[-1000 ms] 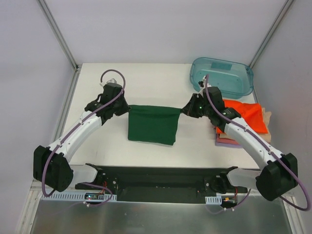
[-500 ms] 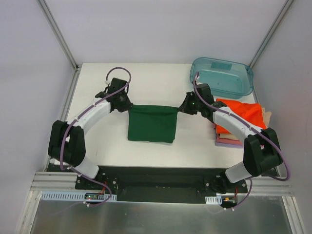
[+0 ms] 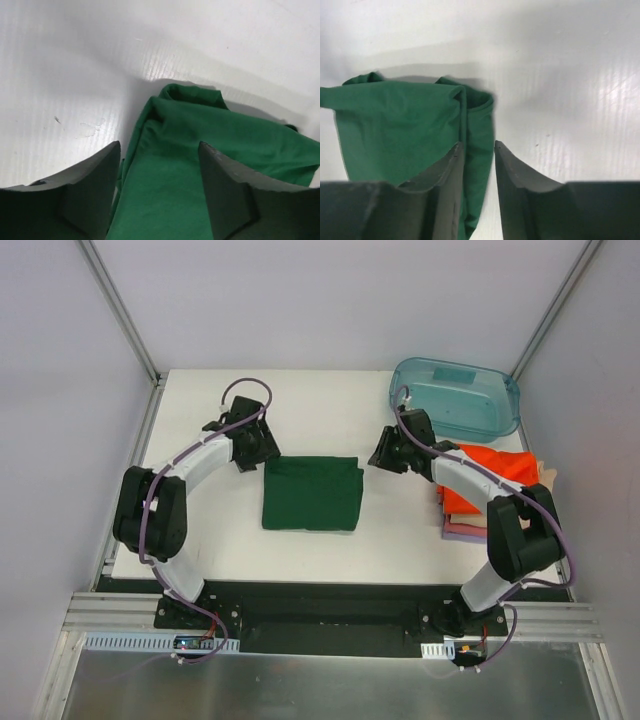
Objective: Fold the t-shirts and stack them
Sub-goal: Fold the long partially folded tshirt into a neat square
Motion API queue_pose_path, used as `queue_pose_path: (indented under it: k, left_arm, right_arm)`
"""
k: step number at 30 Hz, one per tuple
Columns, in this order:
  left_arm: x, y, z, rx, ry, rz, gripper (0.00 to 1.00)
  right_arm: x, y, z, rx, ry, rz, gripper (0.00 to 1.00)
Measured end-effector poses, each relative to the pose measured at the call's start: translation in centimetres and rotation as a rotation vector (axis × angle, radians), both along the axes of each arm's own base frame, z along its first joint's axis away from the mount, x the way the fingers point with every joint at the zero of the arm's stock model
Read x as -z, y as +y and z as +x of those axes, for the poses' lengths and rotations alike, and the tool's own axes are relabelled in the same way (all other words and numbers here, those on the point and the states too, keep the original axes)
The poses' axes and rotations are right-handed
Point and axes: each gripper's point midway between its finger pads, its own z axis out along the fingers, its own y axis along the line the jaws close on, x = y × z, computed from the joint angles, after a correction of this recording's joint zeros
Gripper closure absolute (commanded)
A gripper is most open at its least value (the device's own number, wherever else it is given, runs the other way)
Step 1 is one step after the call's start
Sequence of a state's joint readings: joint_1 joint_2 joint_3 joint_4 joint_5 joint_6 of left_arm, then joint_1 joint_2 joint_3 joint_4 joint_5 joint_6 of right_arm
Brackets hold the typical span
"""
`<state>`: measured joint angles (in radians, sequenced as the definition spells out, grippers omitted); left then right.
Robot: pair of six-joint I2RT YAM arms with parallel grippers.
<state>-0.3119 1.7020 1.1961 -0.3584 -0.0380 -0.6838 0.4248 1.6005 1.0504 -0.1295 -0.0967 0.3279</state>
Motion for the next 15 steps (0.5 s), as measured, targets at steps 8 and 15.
queue_pose_path:
  k: [8, 15]
  left_arm:
    - [-1.6, 0.2, 0.2, 0.015, -0.034, -0.036, 0.01]
    - [-4.9, -2.2, -1.5, 0.139, -0.112, -0.18, 0.01]
  right_arm:
    - [-1.7, -0.3, 0.7, -0.04, -0.032, -0.017, 0.04]
    - [-3.6, 2.7, -3.3, -0.168, -0.077, 0.021, 0.04]
